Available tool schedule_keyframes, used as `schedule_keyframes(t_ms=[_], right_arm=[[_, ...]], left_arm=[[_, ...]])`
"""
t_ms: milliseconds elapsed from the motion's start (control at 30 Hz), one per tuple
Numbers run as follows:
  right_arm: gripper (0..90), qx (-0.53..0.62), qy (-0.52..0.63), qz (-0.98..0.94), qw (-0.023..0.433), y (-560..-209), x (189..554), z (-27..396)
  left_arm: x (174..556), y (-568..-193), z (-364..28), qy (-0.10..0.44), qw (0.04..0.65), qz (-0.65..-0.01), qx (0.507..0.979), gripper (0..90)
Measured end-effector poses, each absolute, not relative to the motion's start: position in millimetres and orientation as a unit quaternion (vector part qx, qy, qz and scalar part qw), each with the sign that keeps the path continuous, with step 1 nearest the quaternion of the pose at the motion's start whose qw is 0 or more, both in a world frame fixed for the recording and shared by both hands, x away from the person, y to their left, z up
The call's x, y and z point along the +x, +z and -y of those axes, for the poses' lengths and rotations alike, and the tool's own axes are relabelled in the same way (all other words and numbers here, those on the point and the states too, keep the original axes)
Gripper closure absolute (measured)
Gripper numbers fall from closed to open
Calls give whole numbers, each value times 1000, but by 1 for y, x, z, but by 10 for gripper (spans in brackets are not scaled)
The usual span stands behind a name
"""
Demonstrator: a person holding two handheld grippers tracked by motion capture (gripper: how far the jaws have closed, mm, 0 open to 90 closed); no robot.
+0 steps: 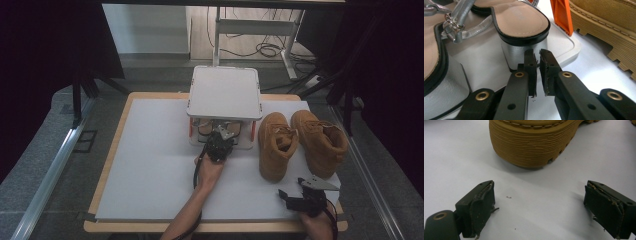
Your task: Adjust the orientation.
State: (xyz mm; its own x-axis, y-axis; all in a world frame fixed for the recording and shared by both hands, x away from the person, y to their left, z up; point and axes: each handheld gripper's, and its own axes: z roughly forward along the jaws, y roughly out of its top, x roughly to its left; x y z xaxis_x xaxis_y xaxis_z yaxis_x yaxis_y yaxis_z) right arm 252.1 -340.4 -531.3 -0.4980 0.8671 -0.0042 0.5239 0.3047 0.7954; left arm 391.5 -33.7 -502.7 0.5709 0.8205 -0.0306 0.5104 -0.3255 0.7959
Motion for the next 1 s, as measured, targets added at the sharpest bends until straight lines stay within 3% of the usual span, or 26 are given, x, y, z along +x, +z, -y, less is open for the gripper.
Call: schedule_keyframes(t_ms=[233,567,1000], right_arm=[[103,448,383,-776,224,-531,252,340],[103,448,383,-776,224,-531,252,340],[104,448,383,-776,224,-531,252,340]], left_arm=[[387,-500,31,181,400,-413,798,747],[381,-494,28,168,395,-400,810,520],[369,-487,19,141,396,-385,822,403]])
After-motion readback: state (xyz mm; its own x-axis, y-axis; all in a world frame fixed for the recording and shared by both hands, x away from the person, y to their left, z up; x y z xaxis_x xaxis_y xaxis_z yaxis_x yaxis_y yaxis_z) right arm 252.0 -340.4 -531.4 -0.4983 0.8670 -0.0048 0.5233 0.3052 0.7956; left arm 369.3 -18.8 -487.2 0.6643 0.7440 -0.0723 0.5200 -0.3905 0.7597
